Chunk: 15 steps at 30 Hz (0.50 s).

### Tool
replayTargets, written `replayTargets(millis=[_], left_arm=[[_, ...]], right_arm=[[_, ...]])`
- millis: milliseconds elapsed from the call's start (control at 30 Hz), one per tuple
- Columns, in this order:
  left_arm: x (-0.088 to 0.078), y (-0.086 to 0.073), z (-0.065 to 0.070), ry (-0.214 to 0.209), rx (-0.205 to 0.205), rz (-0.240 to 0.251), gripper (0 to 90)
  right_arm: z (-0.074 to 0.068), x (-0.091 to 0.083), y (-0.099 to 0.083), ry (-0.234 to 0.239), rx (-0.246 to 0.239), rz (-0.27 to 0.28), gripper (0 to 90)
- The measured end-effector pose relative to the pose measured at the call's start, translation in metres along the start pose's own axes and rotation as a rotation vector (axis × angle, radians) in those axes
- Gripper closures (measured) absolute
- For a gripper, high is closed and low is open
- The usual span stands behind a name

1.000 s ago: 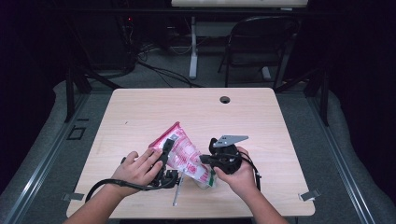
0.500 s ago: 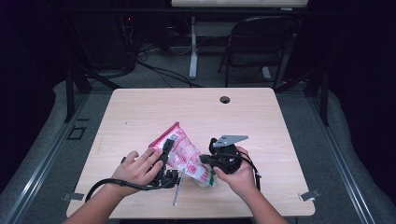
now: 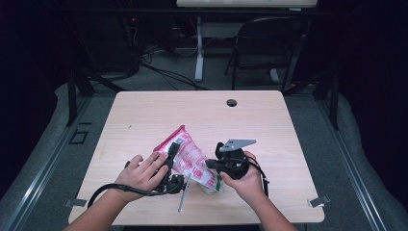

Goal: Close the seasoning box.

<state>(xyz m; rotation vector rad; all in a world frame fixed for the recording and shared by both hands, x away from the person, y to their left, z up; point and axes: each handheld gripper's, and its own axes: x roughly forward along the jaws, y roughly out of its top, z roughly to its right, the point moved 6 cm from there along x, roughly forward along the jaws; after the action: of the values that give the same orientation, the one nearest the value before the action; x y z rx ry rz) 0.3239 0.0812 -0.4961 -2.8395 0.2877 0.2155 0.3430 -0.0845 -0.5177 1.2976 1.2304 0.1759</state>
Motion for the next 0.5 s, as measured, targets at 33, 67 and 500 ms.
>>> replayTargets(millis=[33, 67, 500], left_arm=[[0.0, 0.0, 0.0, 0.0, 0.0, 0.0, 70.2], [0.0001, 0.0, -0.0003, -0.001, 0.002, 0.0, 70.2], [-0.0002, 0.0005, -0.003, 0.007, -0.006, 0.002, 70.3]], right_arm=[[0.0, 0.0001, 0.0, 0.0, 0.0, 0.0, 90.0], [0.0001, 0.0, 0.0, 0.0, 0.0, 0.0, 90.0], [0.0001, -0.0012, 0.0007, 0.002, -0.002, 0.008, 90.0]])
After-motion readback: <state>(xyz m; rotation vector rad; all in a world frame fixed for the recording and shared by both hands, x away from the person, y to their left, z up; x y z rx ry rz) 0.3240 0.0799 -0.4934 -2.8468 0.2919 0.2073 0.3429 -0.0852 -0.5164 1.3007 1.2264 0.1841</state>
